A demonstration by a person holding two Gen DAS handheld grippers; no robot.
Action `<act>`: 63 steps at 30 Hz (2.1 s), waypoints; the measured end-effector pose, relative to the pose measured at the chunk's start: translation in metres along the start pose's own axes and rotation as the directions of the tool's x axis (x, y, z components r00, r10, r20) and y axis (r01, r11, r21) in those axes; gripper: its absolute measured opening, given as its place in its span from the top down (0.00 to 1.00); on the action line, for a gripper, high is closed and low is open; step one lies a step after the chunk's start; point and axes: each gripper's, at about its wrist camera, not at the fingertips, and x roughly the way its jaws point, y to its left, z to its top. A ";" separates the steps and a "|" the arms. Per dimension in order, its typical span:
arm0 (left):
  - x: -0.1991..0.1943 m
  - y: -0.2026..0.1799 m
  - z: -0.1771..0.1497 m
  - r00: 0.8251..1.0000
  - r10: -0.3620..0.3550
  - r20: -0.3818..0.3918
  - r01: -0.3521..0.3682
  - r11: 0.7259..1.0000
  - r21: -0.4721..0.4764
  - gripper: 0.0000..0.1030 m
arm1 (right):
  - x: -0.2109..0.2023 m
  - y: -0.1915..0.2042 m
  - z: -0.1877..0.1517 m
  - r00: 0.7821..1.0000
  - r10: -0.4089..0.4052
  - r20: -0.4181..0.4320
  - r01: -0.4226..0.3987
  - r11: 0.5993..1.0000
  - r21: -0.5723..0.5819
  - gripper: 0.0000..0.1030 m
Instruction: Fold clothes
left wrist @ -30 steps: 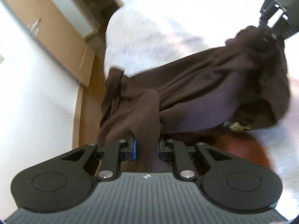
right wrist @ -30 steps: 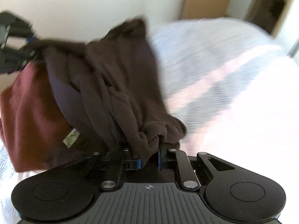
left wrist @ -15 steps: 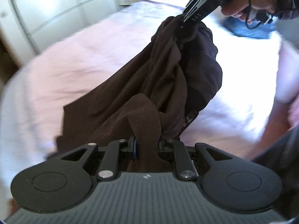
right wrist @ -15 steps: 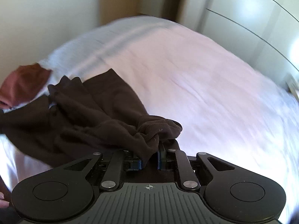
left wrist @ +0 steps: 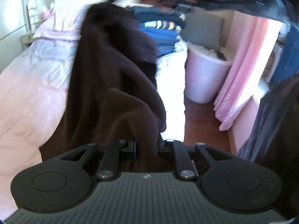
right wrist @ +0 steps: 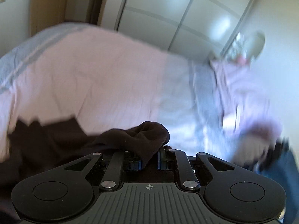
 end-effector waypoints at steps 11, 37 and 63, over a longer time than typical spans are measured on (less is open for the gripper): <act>-0.009 0.086 -0.045 0.974 0.222 -0.047 -0.226 0.944 -0.240 0.32 | 0.099 0.077 0.119 0.976 0.145 0.161 -0.118 0.979 -0.166 0.12; 0.276 0.364 -0.017 0.904 0.276 -0.327 -0.153 0.922 0.357 0.25 | 0.235 0.060 -0.173 0.783 0.621 -0.030 -0.288 0.406 0.867 0.92; 0.121 0.408 0.024 0.877 0.445 -0.181 -0.446 0.894 0.038 0.97 | 0.155 -0.077 -0.128 0.959 0.283 -0.025 -0.196 0.723 0.662 0.94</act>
